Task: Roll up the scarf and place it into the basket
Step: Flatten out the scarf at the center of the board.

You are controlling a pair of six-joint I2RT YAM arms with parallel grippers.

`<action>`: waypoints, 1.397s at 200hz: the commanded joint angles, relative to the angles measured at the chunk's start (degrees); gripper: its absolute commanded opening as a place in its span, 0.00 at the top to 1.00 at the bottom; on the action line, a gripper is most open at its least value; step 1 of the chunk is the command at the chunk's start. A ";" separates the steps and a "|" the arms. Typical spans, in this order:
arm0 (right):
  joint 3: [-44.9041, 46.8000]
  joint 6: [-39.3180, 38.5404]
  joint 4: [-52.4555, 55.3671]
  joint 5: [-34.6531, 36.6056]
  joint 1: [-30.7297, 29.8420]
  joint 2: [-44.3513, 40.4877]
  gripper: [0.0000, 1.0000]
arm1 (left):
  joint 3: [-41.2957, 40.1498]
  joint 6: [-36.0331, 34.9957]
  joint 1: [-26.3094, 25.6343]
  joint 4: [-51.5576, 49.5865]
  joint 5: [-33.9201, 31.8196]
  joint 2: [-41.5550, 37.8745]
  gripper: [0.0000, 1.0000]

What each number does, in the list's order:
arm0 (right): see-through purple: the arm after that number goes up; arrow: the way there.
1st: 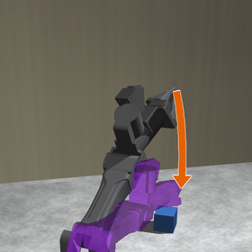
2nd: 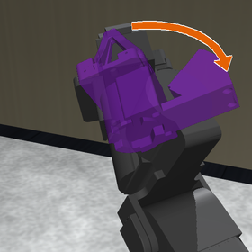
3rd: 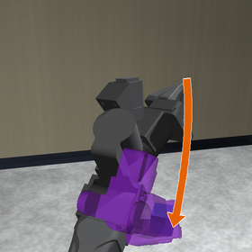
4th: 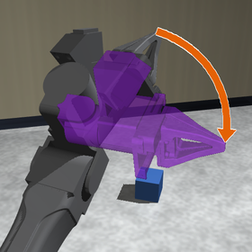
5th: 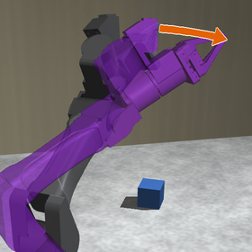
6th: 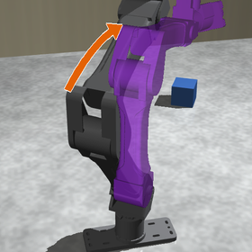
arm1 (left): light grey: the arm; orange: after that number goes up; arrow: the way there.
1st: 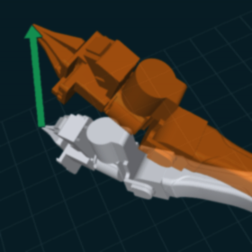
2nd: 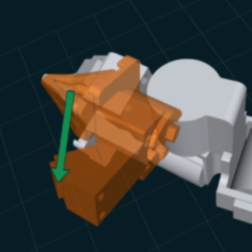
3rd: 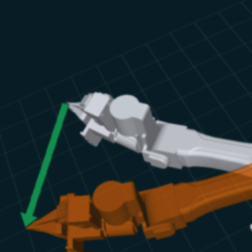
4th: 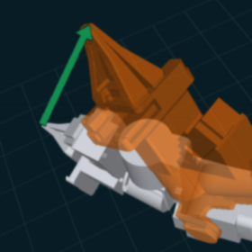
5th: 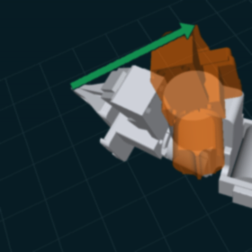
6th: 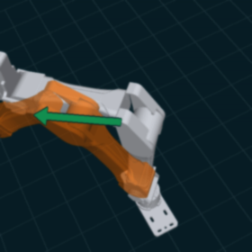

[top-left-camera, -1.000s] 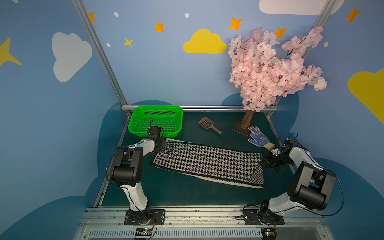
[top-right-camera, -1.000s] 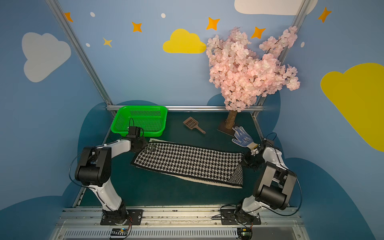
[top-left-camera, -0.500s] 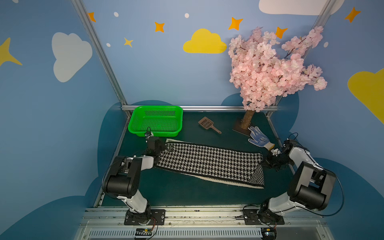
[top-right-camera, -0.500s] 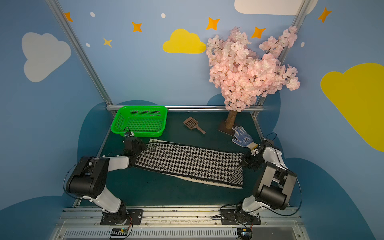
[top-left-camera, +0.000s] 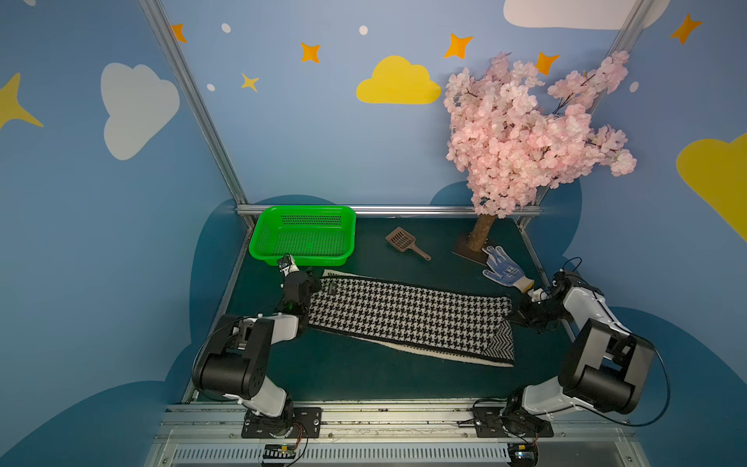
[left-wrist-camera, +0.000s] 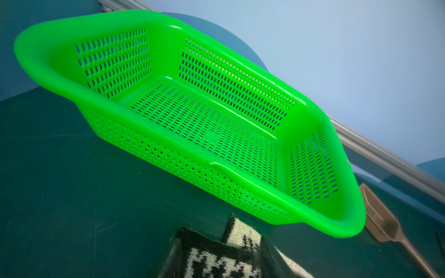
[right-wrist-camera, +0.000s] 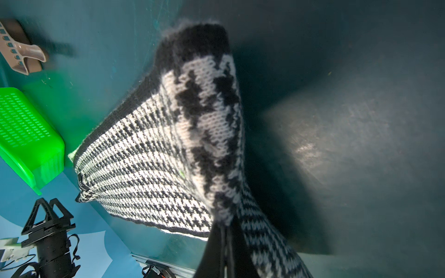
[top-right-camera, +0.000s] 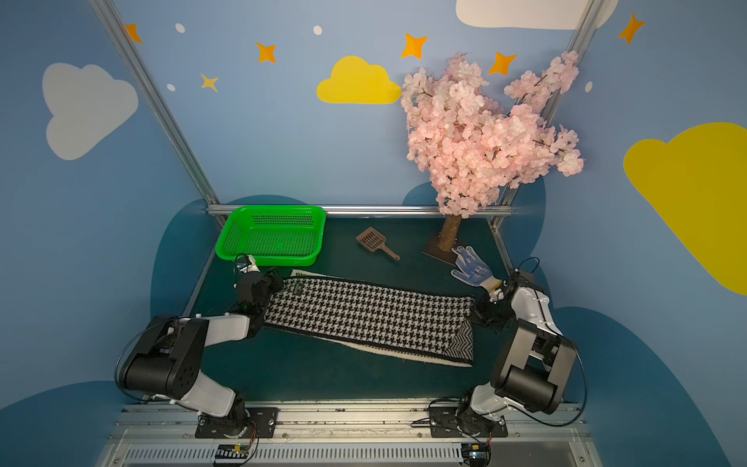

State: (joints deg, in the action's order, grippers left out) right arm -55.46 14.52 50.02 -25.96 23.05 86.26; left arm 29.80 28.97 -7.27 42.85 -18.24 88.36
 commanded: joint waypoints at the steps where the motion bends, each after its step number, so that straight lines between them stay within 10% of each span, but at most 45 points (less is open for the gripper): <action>1: -1.14 -0.51 0.81 -1.29 0.18 -1.31 1.00 | 2.94 -0.25 -0.90 -3.75 1.04 -1.55 0.42; 22: -1.15 -0.60 0.83 -1.92 0.22 -2.14 1.00 | 10.36 4.40 -0.91 -17.91 7.46 -2.40 0.17; 71: -1.64 -0.33 -1.13 -6.59 0.11 0.51 1.00 | 29.30 10.24 -5.99 -48.18 18.13 4.87 0.03; 160: -6.82 0.26 -0.01 1.69 0.15 4.29 1.00 | 22.59 19.25 -20.08 -44.33 17.90 12.53 0.01; 279: -9.93 0.49 0.28 2.04 -0.32 6.06 1.00 | 11.51 32.54 -34.58 -50.28 4.79 1.24 0.01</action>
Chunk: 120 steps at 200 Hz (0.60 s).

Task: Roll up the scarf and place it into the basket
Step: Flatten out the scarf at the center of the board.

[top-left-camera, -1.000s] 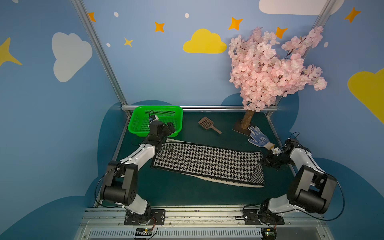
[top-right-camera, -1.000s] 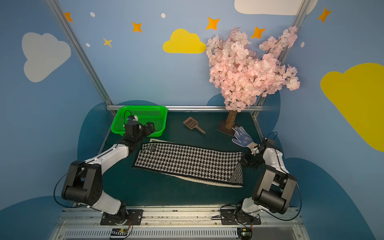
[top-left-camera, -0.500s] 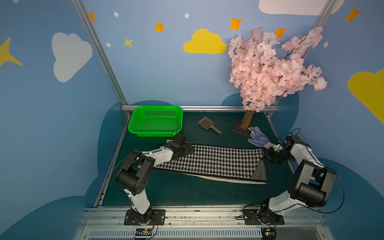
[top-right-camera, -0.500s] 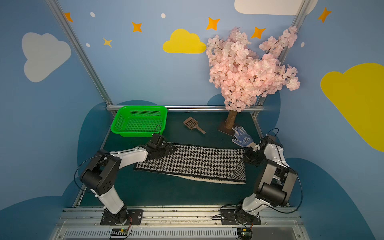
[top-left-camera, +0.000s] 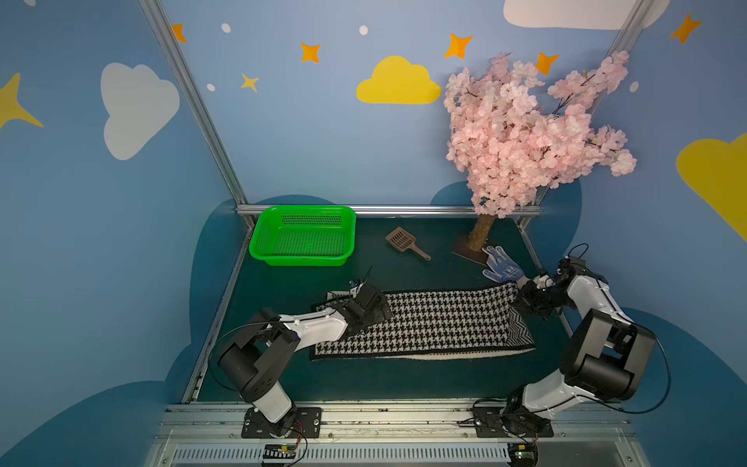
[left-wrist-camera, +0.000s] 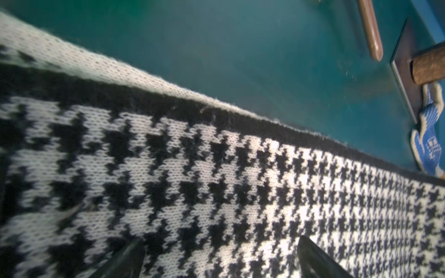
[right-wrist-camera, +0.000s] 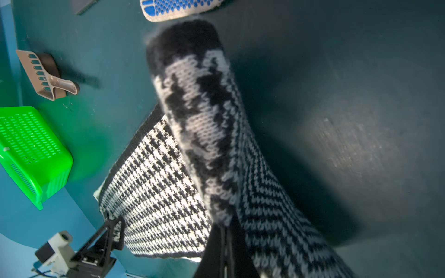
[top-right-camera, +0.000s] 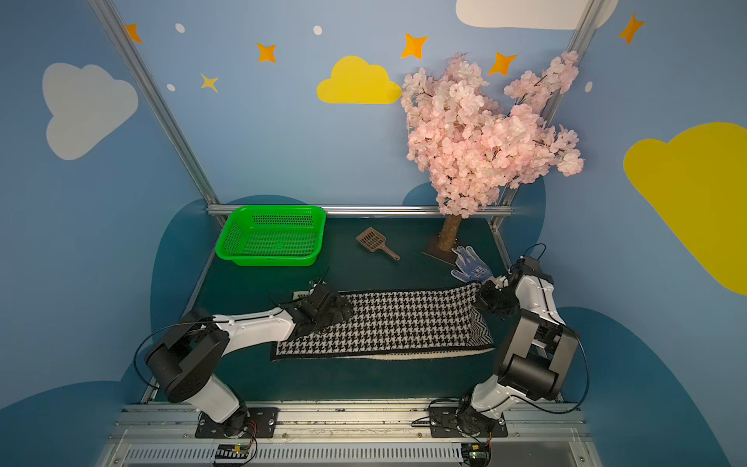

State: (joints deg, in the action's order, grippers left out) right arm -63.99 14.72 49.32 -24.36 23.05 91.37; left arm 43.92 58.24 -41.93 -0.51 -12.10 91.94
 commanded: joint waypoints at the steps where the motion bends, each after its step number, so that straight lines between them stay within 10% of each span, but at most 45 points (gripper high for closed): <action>1: -1.41 0.30 0.96 0.45 -0.30 0.93 1.00 | -2.61 3.19 0.09 -6.94 -1.40 -2.62 0.01; 48: -1.06 0.08 1.00 0.73 -0.42 0.40 1.00 | -0.12 -3.25 5.65 -14.53 -6.99 -19.43 0.00; 120: -0.33 0.30 0.56 -0.16 -0.79 -0.83 1.00 | -5.72 -8.93 34.36 -26.44 3.10 -28.02 0.00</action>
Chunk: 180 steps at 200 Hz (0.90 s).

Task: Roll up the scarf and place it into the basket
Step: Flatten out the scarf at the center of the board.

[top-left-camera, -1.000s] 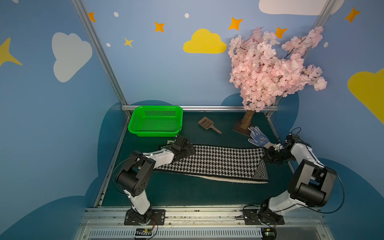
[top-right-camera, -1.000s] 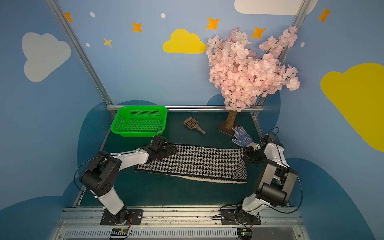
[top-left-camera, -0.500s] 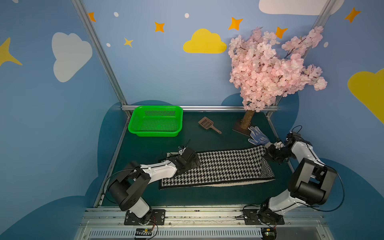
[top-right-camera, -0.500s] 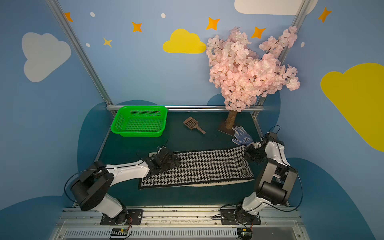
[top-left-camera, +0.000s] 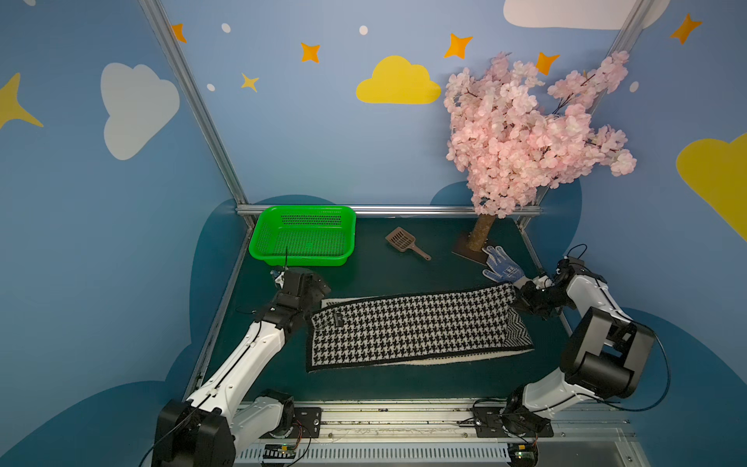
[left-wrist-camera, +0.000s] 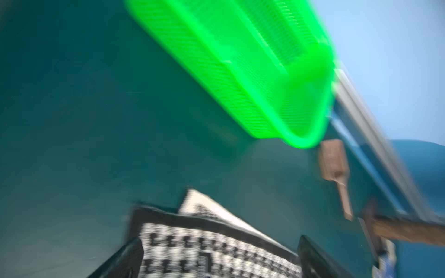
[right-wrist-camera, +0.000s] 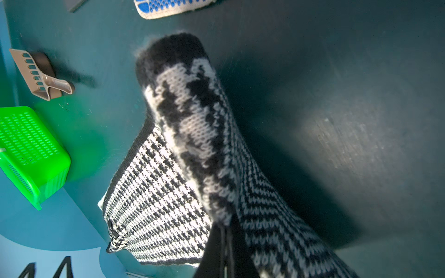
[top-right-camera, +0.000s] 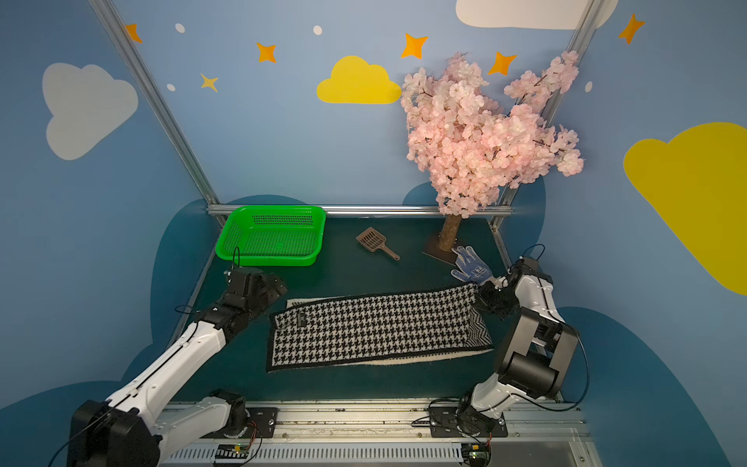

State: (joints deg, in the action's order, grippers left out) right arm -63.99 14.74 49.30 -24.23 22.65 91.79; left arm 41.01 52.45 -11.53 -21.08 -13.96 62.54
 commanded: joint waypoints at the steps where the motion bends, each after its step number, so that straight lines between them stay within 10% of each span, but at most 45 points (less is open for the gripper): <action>1: -0.34 0.28 0.60 -0.29 -0.41 -1.26 1.00 | -2.93 -3.14 4.14 -5.80 5.11 1.50 0.00; 95: -0.09 0.97 0.71 -1.99 -1.56 -2.22 1.00 | 0.69 -3.05 8.45 -0.01 15.25 21.80 0.10; 180: 0.43 1.14 0.05 -2.81 -1.73 -2.73 1.00 | 2.05 -5.57 8.63 -1.23 12.34 25.93 0.39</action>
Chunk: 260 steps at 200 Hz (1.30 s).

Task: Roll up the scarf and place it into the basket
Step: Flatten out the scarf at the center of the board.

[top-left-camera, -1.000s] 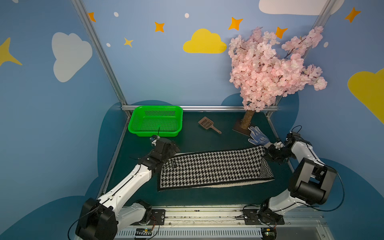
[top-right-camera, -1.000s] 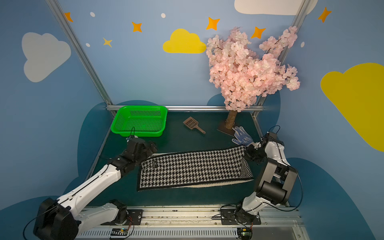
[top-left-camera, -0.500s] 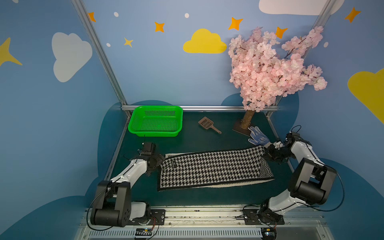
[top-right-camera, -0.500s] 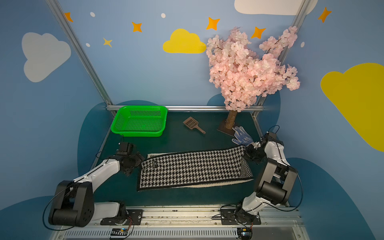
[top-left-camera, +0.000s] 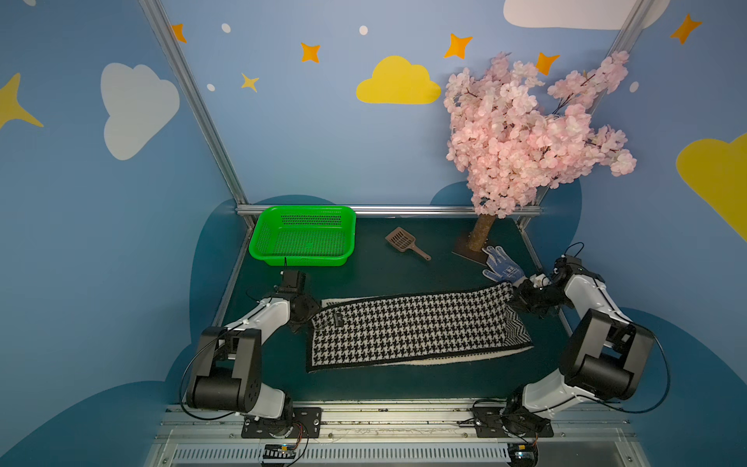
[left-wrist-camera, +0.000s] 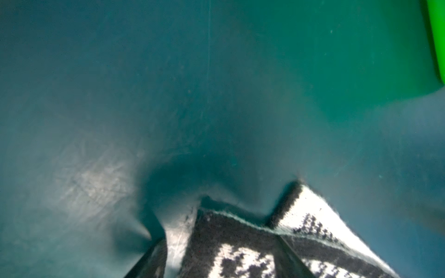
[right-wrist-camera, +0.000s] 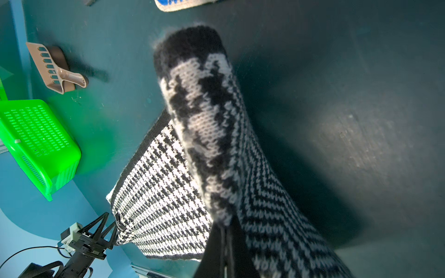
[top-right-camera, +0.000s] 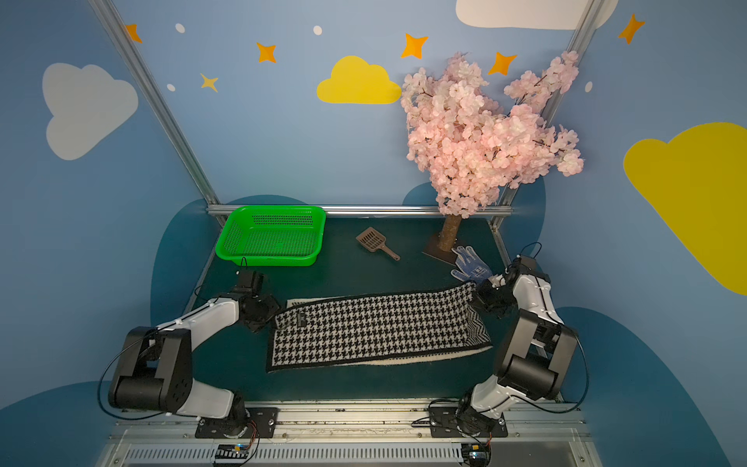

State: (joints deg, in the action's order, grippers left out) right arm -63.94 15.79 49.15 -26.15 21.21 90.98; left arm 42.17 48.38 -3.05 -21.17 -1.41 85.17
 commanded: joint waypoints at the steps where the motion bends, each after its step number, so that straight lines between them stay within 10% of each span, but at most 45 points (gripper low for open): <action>1: 0.43 0.06 0.23 -0.95 -0.29 -1.93 1.00 | 0.94 -1.52 0.15 -1.24 -0.19 3.46 0.40; 100: 0.12 -0.03 0.53 -1.89 -0.17 -2.82 1.00 | 5.91 -3.47 0.17 -2.84 0.25 8.66 0.97; 233: 0.59 -0.16 0.16 -1.71 0.07 -2.45 1.00 | 10.90 -7.24 0.26 -1.82 -3.25 -0.77 0.97; 260: 0.99 -0.27 0.00 -1.57 0.08 -2.80 1.00 | 11.90 -6.65 0.58 -2.40 -3.97 3.29 0.83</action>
State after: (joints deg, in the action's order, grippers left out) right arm -63.64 15.79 49.06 -27.31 21.23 89.86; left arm 52.86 42.22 -2.85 -22.59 -3.60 84.99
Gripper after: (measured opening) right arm 0.044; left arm 0.102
